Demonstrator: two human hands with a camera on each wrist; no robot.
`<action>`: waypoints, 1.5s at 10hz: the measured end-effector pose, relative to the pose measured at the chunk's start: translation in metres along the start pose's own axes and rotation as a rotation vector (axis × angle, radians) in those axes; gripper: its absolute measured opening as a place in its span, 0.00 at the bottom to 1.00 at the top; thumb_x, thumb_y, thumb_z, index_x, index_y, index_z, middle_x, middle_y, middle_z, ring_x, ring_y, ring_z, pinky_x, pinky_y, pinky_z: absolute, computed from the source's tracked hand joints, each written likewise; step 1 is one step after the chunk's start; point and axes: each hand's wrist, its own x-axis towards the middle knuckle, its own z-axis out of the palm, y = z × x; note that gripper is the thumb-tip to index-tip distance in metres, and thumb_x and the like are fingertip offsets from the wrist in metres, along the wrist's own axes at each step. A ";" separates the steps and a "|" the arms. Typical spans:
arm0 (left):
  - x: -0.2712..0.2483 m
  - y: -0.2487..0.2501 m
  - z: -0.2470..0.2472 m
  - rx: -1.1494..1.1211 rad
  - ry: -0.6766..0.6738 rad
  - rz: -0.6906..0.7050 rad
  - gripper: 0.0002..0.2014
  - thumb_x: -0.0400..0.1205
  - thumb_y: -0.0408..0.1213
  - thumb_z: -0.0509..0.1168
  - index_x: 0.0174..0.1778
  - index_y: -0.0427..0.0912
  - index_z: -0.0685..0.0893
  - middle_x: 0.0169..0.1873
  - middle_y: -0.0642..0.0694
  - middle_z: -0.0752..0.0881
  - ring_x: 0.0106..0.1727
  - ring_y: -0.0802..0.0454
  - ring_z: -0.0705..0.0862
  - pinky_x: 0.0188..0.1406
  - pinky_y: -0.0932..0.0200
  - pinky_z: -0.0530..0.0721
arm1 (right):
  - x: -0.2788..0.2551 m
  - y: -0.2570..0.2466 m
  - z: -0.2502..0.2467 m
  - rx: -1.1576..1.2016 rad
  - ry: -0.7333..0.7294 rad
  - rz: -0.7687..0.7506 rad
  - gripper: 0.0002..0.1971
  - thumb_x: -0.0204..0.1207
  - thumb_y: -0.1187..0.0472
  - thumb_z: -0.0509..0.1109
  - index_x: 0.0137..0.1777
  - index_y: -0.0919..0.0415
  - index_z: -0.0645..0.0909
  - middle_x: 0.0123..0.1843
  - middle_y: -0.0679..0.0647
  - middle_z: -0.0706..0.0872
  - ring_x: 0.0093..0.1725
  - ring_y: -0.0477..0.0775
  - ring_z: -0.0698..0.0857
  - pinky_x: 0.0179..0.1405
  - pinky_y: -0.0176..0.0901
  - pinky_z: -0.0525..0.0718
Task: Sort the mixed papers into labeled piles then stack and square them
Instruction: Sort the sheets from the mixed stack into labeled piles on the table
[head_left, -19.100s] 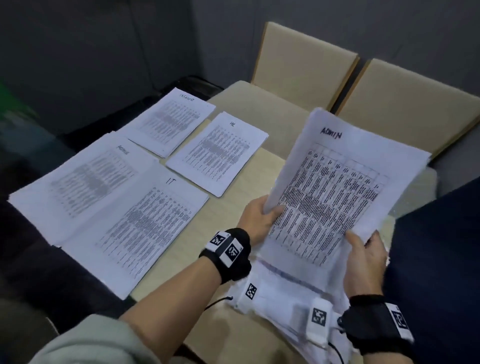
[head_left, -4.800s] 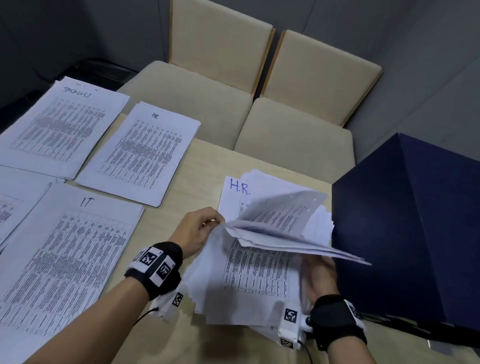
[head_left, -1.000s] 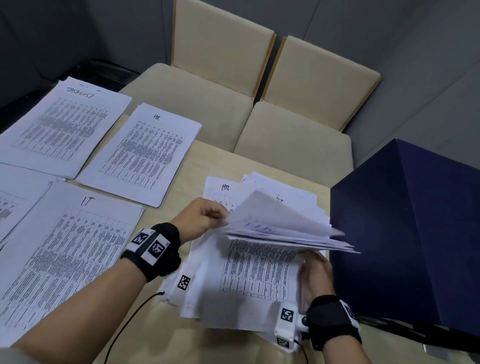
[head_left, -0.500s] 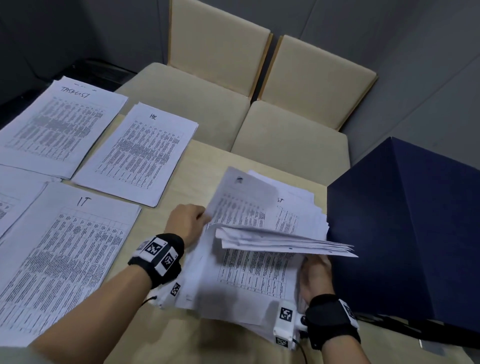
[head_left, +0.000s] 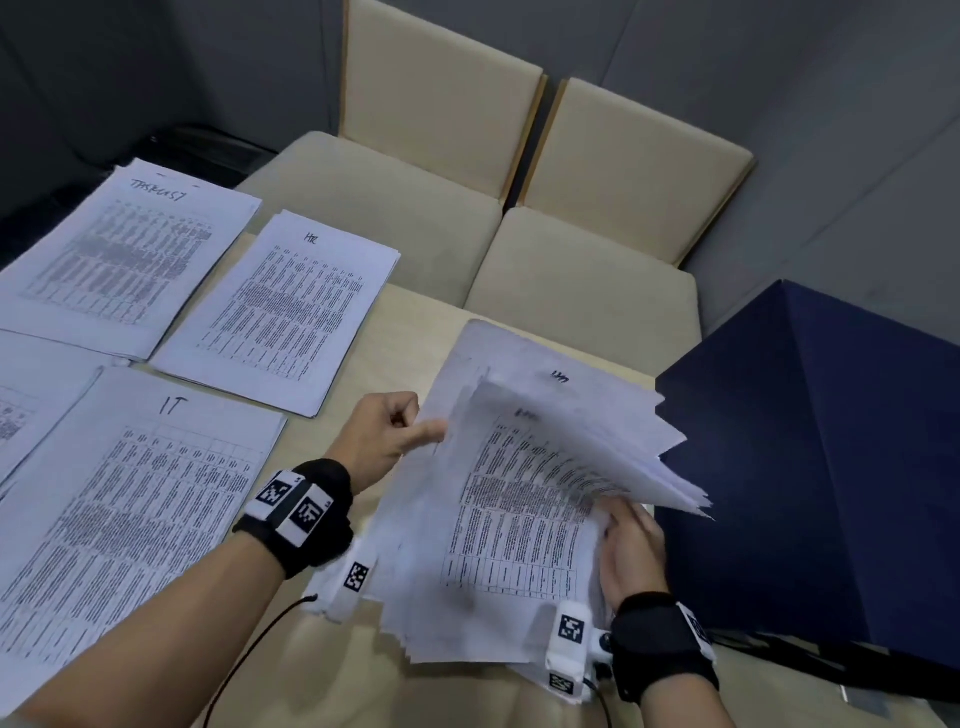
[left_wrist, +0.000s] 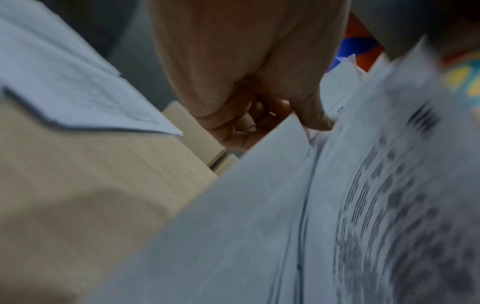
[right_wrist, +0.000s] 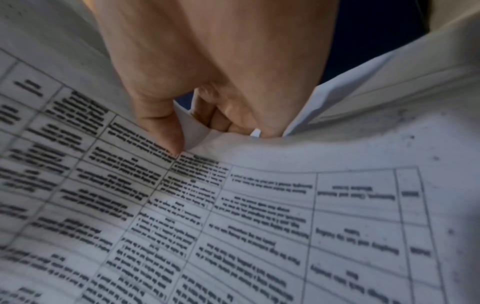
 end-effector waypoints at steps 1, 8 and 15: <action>0.000 0.002 -0.006 -0.087 0.097 -0.004 0.23 0.78 0.41 0.74 0.28 0.39 0.66 0.23 0.47 0.62 0.22 0.59 0.63 0.25 0.71 0.66 | 0.001 -0.003 -0.008 0.042 0.027 -0.011 0.12 0.77 0.79 0.63 0.42 0.62 0.78 0.38 0.52 0.87 0.51 0.56 0.81 0.56 0.40 0.81; -0.009 -0.001 -0.002 -0.067 -0.346 -0.181 0.32 0.59 0.18 0.52 0.57 0.38 0.85 0.54 0.40 0.91 0.60 0.43 0.88 0.56 0.51 0.84 | 0.040 0.015 -0.020 -0.098 -0.104 0.134 0.10 0.85 0.67 0.61 0.60 0.61 0.81 0.59 0.58 0.86 0.60 0.65 0.85 0.56 0.52 0.84; -0.011 0.094 0.076 -0.333 0.134 0.071 0.17 0.67 0.41 0.81 0.50 0.43 0.89 0.44 0.49 0.92 0.45 0.54 0.90 0.48 0.57 0.88 | -0.044 -0.103 0.020 -0.133 -0.108 -0.402 0.17 0.77 0.69 0.74 0.64 0.65 0.78 0.53 0.49 0.88 0.50 0.41 0.88 0.55 0.37 0.84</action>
